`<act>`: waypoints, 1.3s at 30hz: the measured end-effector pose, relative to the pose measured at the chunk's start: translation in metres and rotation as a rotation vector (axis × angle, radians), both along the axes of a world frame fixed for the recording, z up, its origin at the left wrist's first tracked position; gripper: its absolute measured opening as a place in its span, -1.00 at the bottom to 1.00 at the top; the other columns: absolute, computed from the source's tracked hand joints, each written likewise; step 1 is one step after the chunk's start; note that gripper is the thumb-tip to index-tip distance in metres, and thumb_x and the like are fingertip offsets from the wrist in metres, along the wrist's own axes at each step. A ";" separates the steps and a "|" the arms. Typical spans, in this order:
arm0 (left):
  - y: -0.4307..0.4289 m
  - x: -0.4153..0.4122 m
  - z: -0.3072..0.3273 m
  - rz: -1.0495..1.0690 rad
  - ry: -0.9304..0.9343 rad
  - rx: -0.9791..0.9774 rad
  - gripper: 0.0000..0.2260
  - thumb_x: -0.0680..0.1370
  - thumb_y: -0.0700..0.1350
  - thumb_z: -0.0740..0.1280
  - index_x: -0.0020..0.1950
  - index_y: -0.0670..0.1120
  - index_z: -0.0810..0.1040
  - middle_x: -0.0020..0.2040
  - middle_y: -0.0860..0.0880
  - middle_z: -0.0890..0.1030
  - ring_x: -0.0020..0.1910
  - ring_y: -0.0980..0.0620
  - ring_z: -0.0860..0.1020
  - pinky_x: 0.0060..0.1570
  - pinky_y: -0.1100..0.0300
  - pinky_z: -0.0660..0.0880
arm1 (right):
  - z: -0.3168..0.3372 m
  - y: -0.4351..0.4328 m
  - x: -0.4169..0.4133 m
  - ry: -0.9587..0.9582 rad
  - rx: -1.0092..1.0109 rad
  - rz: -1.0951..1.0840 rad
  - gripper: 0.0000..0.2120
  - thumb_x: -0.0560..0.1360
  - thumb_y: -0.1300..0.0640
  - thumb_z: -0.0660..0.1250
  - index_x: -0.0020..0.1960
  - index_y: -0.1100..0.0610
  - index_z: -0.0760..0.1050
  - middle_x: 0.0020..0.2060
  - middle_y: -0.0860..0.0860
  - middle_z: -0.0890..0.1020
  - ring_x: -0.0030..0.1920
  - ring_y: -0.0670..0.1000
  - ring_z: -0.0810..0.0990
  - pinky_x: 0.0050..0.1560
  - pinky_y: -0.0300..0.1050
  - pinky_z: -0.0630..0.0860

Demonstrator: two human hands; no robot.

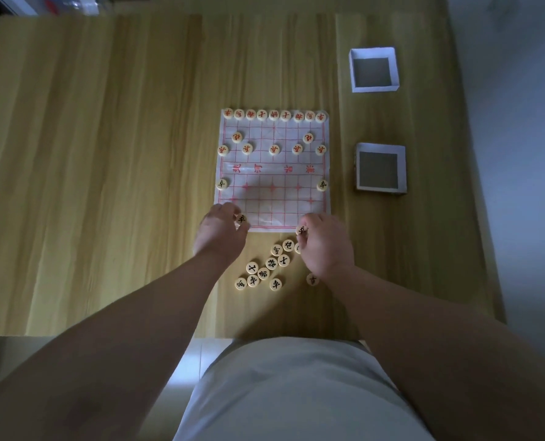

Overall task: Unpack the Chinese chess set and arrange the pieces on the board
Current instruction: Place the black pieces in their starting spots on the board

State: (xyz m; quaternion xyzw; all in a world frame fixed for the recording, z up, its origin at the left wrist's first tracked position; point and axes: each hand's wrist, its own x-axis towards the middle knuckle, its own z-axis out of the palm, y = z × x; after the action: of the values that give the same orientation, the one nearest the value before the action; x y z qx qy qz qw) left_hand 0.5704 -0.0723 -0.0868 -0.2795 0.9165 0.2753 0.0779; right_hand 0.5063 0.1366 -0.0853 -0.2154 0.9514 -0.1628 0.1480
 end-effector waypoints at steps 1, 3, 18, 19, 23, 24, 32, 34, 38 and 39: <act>-0.002 -0.010 0.001 0.001 0.004 0.002 -0.76 0.54 0.00 0.38 0.16 -0.05 0.54 0.08 -0.02 0.55 0.02 -0.04 0.55 0.01 0.02 0.54 | 0.001 -0.004 -0.009 -0.004 0.001 -0.028 -0.80 0.52 0.15 0.39 0.13 0.12 0.57 -0.02 0.01 0.61 0.01 0.08 0.55 0.09 0.03 0.52; -0.006 -0.032 0.002 0.014 0.012 0.000 -0.76 0.55 -0.01 0.39 0.18 -0.06 0.55 0.10 -0.03 0.56 0.03 -0.03 0.56 0.01 0.04 0.55 | 0.000 -0.013 -0.027 -0.004 0.016 -0.062 -0.79 0.50 0.17 0.41 0.13 0.12 0.58 0.00 0.02 0.61 0.00 0.08 0.56 0.06 0.05 0.55; -0.023 -0.089 -0.012 0.029 -0.117 -0.041 -0.81 0.58 0.04 0.32 0.07 -0.06 0.50 0.09 -0.04 0.49 -0.09 -0.13 0.54 -0.10 0.01 0.52 | -0.011 -0.041 -0.089 -0.015 0.061 -0.099 -0.71 0.50 0.24 0.40 0.21 0.12 0.55 0.07 0.01 0.61 0.06 0.08 0.56 0.05 -0.01 0.52; -0.025 -0.090 -0.013 0.030 -0.118 -0.047 -0.81 0.58 0.05 0.32 0.07 -0.05 0.50 0.10 -0.04 0.49 -0.09 -0.13 0.55 -0.10 0.02 0.52 | -0.011 -0.043 -0.092 -0.019 0.067 -0.082 -0.70 0.51 0.24 0.39 0.23 0.11 0.54 0.09 0.01 0.60 0.09 0.08 0.55 0.06 0.00 0.52; -0.027 -0.090 -0.014 0.020 -0.132 -0.063 -0.80 0.58 0.08 0.33 0.06 -0.03 0.50 0.10 -0.02 0.49 -0.09 -0.13 0.56 -0.12 0.04 0.50 | -0.011 -0.048 -0.095 -0.026 0.101 -0.049 -0.68 0.52 0.21 0.38 0.27 0.08 0.54 0.12 -0.01 0.60 0.15 0.07 0.54 0.09 0.01 0.50; -0.027 -0.090 -0.015 0.016 -0.136 -0.062 -0.80 0.57 0.08 0.33 0.06 -0.02 0.49 0.10 -0.01 0.49 -0.09 -0.13 0.56 -0.13 0.06 0.48 | -0.011 -0.048 -0.095 -0.026 0.107 -0.044 -0.66 0.52 0.21 0.38 0.28 0.08 0.53 0.14 -0.01 0.60 0.17 0.07 0.53 0.11 0.02 0.50; -0.024 -0.086 -0.013 0.023 -0.101 -0.039 -0.74 0.56 0.08 0.37 0.15 -0.02 0.46 0.13 -0.01 0.51 -0.04 -0.12 0.56 -0.14 0.06 0.44 | -0.013 -0.048 -0.092 -0.013 0.107 -0.039 -0.63 0.52 0.19 0.38 0.32 0.12 0.50 0.16 0.04 0.58 0.18 0.08 0.52 0.15 0.02 0.51; -0.024 -0.084 -0.010 0.023 -0.086 -0.033 -0.67 0.56 0.06 0.38 0.25 -0.03 0.43 0.18 -0.02 0.51 0.01 -0.13 0.56 -0.10 0.05 0.46 | -0.011 -0.047 -0.091 -0.003 0.097 -0.030 -0.63 0.51 0.20 0.38 0.31 0.11 0.50 0.14 0.04 0.57 0.16 0.08 0.51 0.14 0.01 0.51; -0.023 -0.073 -0.007 -0.002 -0.061 -0.059 -0.67 0.55 0.03 0.39 0.23 -0.04 0.40 0.18 -0.06 0.49 -0.03 -0.14 0.57 -0.13 0.03 0.50 | -0.003 -0.042 -0.080 0.025 0.062 -0.011 -0.65 0.46 0.25 0.42 0.24 0.12 0.53 0.07 0.06 0.59 0.10 0.10 0.54 0.08 0.02 0.54; -0.021 -0.069 -0.006 -0.010 -0.054 -0.057 -0.69 0.55 0.02 0.38 0.22 -0.05 0.41 0.18 -0.06 0.49 -0.04 -0.14 0.56 -0.14 0.03 0.49 | -0.001 -0.039 -0.075 0.034 0.050 -0.006 -0.64 0.45 0.26 0.43 0.23 0.12 0.53 0.06 0.06 0.59 0.09 0.10 0.54 0.06 0.02 0.54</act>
State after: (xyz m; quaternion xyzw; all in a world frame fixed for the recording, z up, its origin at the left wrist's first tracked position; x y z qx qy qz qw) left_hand 0.5016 -0.0931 -0.0925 -0.2842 0.9231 0.2409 0.0958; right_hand 0.4309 0.0975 -0.0860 -0.2116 0.9582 -0.1358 0.1369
